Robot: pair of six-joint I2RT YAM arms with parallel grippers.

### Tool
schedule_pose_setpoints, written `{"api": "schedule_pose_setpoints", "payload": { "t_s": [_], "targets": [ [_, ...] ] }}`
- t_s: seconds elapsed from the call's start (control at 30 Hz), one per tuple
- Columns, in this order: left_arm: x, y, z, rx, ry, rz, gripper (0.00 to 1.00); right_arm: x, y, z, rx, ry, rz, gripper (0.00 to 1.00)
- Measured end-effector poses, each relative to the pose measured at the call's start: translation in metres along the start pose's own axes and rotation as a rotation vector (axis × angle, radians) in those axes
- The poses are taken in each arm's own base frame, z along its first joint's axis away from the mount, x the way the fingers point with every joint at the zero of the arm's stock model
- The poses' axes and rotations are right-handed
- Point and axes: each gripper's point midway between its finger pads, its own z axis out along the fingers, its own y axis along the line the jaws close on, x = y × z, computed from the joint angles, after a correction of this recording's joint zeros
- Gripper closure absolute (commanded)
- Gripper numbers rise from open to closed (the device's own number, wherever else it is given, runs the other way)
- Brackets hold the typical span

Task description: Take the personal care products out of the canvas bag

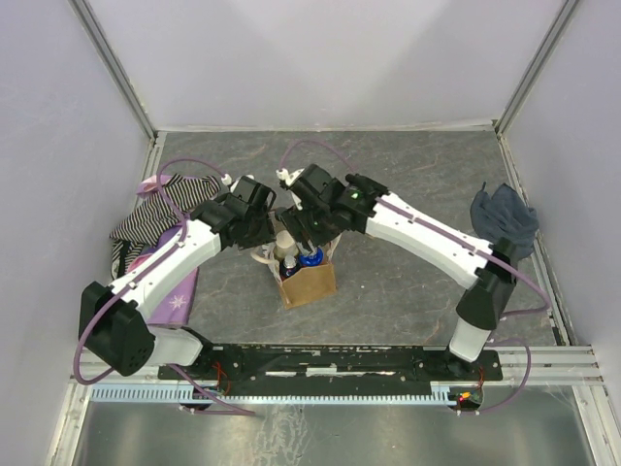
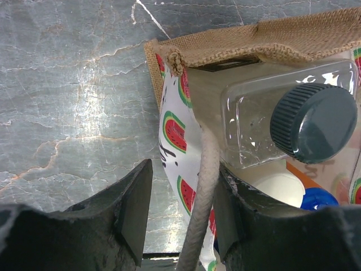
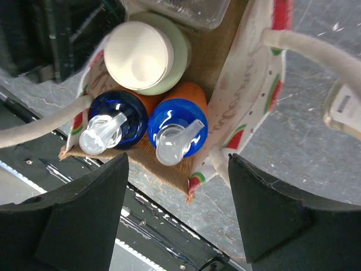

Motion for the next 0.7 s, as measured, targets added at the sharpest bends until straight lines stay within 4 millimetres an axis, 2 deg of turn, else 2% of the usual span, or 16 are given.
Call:
{"api": "schedule_pose_setpoints", "payload": {
  "t_s": [0.03, 0.17, 0.43, 0.57, 0.7],
  "targets": [
    [0.0, 0.0, 0.0, 0.001, 0.0, 0.0, 0.47, 0.01, 0.003, 0.016, -0.01, 0.04, 0.002, 0.22],
    [0.0, 0.0, 0.0, 0.001, 0.001, 0.0, 0.47, 0.026, 0.005, 0.038, -0.021, 0.093, 0.006, 0.23],
    [0.002, 0.001, 0.0, 0.007, -0.005, -0.003, 0.46, 0.05, 0.003, 0.063, -0.011, 0.154, 0.005, 0.21],
    [0.002, 0.002, 0.0, 0.006, -0.003, -0.003, 0.46, 0.058, 0.001, 0.078, -0.013, 0.168, 0.009, 0.24],
    [0.003, 0.002, 0.0, 0.005, -0.001, -0.003, 0.46, 0.06, 0.002, 0.088, -0.012, 0.17, 0.008, 0.45]
  ]
}}
